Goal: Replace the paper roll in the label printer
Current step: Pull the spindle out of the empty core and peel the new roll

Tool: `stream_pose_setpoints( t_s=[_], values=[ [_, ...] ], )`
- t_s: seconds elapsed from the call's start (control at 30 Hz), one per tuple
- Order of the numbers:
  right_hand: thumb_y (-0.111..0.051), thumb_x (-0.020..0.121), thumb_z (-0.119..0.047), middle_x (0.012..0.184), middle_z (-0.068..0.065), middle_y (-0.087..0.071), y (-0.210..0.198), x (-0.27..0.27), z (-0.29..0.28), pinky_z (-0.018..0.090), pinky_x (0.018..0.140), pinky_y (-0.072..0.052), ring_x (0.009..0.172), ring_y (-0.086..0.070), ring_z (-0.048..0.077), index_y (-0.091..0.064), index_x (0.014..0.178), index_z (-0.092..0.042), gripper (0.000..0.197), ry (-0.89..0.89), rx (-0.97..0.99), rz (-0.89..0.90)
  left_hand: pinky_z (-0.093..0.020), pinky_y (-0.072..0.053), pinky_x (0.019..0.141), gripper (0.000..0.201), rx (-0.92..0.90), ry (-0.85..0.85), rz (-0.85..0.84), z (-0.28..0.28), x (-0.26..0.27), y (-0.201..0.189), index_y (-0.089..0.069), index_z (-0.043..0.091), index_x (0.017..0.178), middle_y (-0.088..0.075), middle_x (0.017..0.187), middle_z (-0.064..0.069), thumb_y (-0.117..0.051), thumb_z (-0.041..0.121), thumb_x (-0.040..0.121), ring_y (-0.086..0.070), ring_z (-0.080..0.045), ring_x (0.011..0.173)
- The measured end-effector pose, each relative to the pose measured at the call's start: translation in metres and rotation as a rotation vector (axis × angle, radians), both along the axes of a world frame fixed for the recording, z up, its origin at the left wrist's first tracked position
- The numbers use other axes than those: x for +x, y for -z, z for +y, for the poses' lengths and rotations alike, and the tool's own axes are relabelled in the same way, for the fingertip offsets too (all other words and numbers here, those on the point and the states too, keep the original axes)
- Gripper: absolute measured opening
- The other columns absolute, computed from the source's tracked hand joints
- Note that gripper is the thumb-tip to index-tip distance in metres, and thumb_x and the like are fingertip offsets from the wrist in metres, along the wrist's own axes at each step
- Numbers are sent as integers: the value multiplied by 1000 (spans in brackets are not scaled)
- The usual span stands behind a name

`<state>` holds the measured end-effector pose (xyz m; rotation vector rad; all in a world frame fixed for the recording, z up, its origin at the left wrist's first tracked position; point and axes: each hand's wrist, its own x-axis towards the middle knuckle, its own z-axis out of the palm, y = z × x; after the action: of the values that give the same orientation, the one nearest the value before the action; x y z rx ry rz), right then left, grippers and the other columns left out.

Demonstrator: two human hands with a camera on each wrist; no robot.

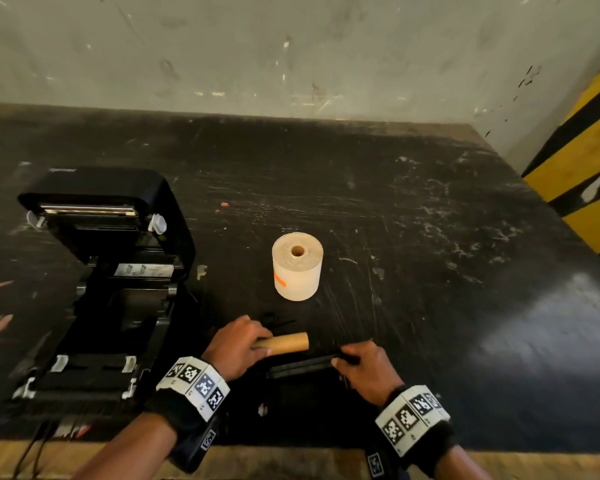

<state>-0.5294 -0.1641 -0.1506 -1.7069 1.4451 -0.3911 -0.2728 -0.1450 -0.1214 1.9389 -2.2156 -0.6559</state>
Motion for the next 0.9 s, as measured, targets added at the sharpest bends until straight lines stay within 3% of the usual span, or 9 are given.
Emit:
stream_pose_setpoints(
  t_s=[0.07, 0.17, 0.27, 0.4, 0.5, 0.6, 0.67, 0.77, 0.9],
  values=[
    [-66, 84, -30, 84, 0, -65, 3, 4, 2, 18, 73, -49, 73, -60, 6, -69, 98, -10, 25, 36, -5, 60, -36, -46, 88, 30, 31, 10, -1, -2, 1, 5, -62, 29, 111, -62, 108, 3, -62, 38, 83, -54, -17, 104],
    [-64, 85, -33, 103, 2, -69, -6, 6, 4, 25, 89, -49, 96, -63, 13, -67, 107, -13, 30, 39, -31, 161, -36, -49, 85, 30, 60, 38, -2, -7, 3, 8, -63, 29, 109, -64, 107, 3, -63, 41, 80, -57, -17, 102],
    [-63, 84, -35, 96, -2, -69, -12, 7, 5, 33, 90, -51, 90, -63, 11, -68, 102, -17, 26, 6, 3, 191, -37, -51, 83, 33, 85, 56, 21, -14, 4, 3, -63, 25, 109, -66, 107, 2, -63, 42, 80, -61, -16, 98],
    [-64, 83, -39, 113, 2, -66, -38, 12, -12, 34, 93, -50, 102, -61, 15, -62, 114, -21, 36, -4, 23, 276, -36, -47, 94, 42, 30, -74, 140, -31, 6, -7, -53, 21, 125, -59, 123, -1, -58, 37, 87, -54, -15, 112],
    [-63, 84, -38, 126, 3, -58, -65, 29, -37, 38, 98, -47, 114, -56, 19, -53, 125, -27, 44, 35, -123, 259, -39, -37, 106, 53, 1, -168, 193, -44, 1, -18, -33, 19, 140, -45, 141, -5, -53, 30, 91, -40, -21, 129],
    [-63, 84, -34, 138, 2, -48, -85, 60, -64, 41, 103, -43, 127, -43, 21, -45, 133, -28, 52, -82, -398, 258, -40, -35, 107, 58, -3, -159, 228, -55, -5, -21, -24, 17, 142, -42, 143, -9, -52, 21, 91, -36, -25, 132],
    [-62, 85, -29, 138, 1, -49, -97, 84, -77, 40, 104, -40, 128, -39, 21, -47, 133, -22, 51, -202, -521, 268, -39, -36, 105, 57, -20, -138, 291, -62, -6, -18, -28, 16, 140, -47, 139, -11, -53, 14, 88, -41, -26, 129],
    [-57, 87, -31, 135, 6, -51, -102, 109, -87, 39, 102, -37, 123, -40, 26, -48, 131, -19, 47, -344, -590, 432, -32, -36, 102, 51, -3, -154, 381, -66, -7, -13, -36, 15, 135, -52, 134, -8, -53, 8, 87, -46, -24, 125],
    [-57, 87, -22, 130, 9, -56, -89, 104, -91, 39, 93, -46, 117, -47, 30, -51, 128, -15, 42, -317, -632, 473, -32, -40, 101, 50, -53, -148, 421, -70, -5, -4, -42, 18, 131, -56, 129, -7, -54, 8, 83, -50, -23, 121]
  ],
)
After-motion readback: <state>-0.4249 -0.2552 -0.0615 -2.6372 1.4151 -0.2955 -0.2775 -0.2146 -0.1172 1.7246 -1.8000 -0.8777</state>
